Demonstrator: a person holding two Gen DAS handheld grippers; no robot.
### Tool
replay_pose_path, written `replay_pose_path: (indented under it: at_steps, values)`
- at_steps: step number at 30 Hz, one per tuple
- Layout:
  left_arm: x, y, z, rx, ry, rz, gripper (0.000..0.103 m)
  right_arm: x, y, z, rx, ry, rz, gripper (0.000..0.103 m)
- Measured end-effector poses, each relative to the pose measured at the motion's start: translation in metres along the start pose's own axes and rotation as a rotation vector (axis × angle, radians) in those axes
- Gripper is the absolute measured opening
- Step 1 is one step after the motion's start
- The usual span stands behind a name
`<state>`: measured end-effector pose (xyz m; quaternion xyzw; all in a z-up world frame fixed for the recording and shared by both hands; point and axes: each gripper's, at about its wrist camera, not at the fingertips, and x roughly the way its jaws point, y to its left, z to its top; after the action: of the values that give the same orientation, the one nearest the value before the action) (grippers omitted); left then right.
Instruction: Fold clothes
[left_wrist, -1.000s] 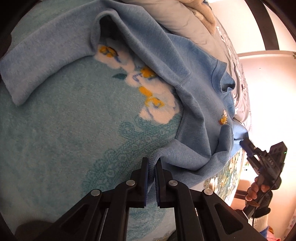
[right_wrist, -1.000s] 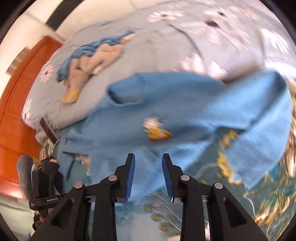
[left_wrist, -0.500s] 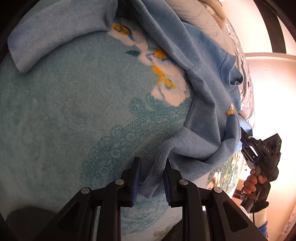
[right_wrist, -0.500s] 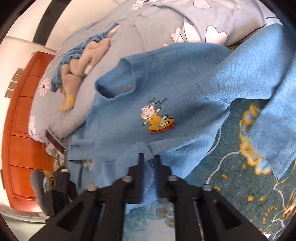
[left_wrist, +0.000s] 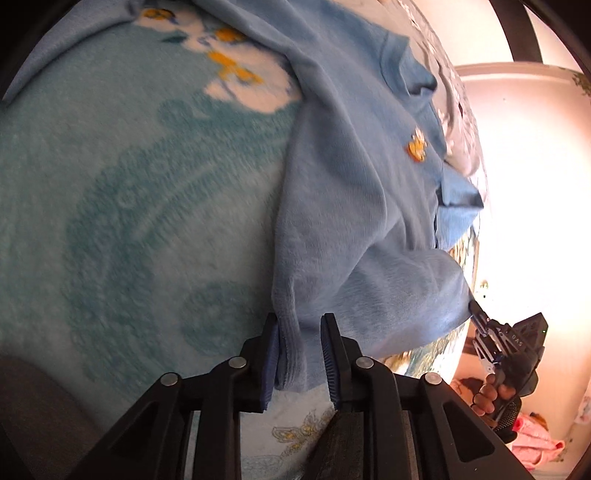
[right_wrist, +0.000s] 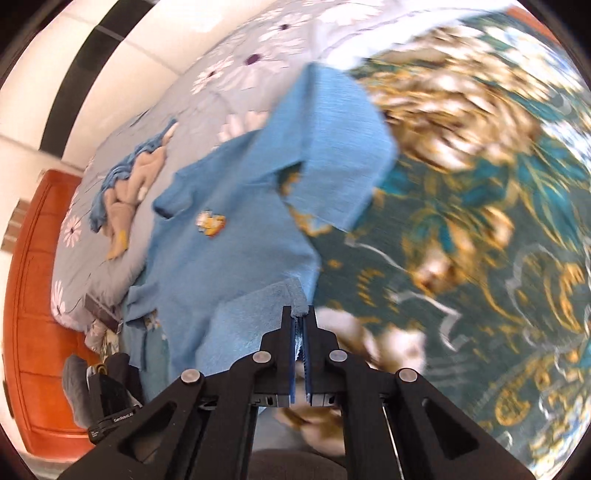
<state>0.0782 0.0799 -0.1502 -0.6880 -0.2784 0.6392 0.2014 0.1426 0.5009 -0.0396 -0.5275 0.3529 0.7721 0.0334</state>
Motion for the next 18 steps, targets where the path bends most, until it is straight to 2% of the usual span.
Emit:
replay_pose_path:
  at_steps: [2,6,12,14,16,18]
  values:
    - [0.006,-0.007,-0.003,0.015,0.000,0.023,0.018,-0.003,-0.016,-0.009,0.025,0.005,-0.025,0.003]
    - [-0.002,-0.008,-0.006,0.029,-0.009,0.056,0.017,-0.001,-0.042,-0.021,0.064,0.032,-0.055,0.003]
    - [-0.041,-0.021,0.038,0.114,-0.083,0.103,0.022,0.000,-0.040,-0.009,0.000,0.052,-0.068,0.006]
    - [-0.063,-0.022,0.059,0.168,-0.113,0.146,0.030,-0.003,-0.028,0.003,-0.077,0.040,-0.126,0.011]
    - [-0.070,-0.031,0.089,0.234,-0.144,0.201,0.048,-0.003,-0.008,0.021,-0.182,0.023,-0.182,0.021]
    - [-0.077,-0.042,0.120,0.309,-0.180,0.262,0.056,-0.001,0.013,0.044,-0.265,0.001,-0.204,0.035]
